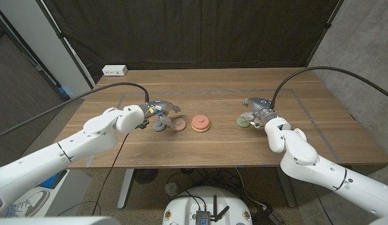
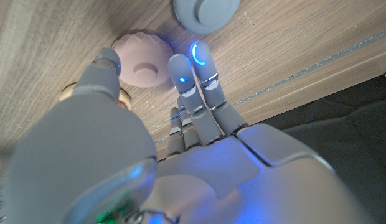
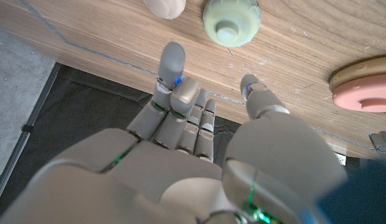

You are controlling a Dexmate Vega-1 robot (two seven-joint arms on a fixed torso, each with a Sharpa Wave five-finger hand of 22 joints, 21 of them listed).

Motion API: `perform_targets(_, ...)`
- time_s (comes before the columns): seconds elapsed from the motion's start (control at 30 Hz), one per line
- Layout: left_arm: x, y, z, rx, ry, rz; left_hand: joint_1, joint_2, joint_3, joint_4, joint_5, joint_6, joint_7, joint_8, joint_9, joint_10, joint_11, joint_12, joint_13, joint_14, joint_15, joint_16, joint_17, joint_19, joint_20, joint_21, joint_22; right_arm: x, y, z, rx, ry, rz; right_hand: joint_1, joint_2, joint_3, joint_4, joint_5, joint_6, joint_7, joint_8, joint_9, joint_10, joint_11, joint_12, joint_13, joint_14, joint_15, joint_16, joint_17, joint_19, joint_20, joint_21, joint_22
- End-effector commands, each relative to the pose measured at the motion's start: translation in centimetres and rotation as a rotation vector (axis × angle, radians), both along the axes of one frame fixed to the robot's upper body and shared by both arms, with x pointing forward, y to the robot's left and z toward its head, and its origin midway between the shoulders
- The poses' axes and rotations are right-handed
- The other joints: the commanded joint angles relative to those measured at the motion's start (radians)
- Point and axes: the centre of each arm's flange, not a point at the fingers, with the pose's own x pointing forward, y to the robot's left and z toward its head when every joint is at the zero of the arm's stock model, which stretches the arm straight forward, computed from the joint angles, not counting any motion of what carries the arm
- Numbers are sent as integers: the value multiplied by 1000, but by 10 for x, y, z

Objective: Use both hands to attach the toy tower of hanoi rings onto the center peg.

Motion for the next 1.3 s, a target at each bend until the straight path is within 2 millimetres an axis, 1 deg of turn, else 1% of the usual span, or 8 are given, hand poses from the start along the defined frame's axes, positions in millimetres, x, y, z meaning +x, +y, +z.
perform_targets(0.03,7,-4,-8,-6,2,-3,12,2,-2,-4,0,12,-1,3,3,12,-1,5,0,8,-67,6,1,8,-128,4,1,0,-2,0,1,-3,-1,-4,1,5,-2,0,10,-2,-2,2,11,0,-5,2,2,-50,-1,2,2,-80,9,3)
perform_targets(0.43,11,-6,-14,-13,-13,1,15,4,-2,-4,0,20,-4,6,2,18,-4,7,-1,9,-67,7,-1,10,-127,4,1,0,-3,1,1,-4,-6,-5,2,6,-3,0,11,-2,-2,2,11,-2,-6,4,2,-50,0,3,1,-80,9,3)
perform_targets(1.0,13,-4,-25,-25,23,7,14,8,-3,-2,0,28,-2,7,2,22,-5,9,-4,11,-67,11,-2,10,-126,3,0,1,-1,2,-3,1,-2,-6,2,8,-4,1,12,-2,-4,3,13,0,-8,7,3,-50,2,5,-1,-80,9,1)
perform_targets(1.3,14,-3,-27,-24,-6,16,15,9,-3,-2,1,33,-4,8,2,26,-9,10,-5,12,-67,12,-3,11,-126,3,0,2,0,1,-4,5,2,-8,2,9,-3,1,14,-2,-4,3,17,-1,-8,9,3,-50,4,6,-3,-80,9,0)
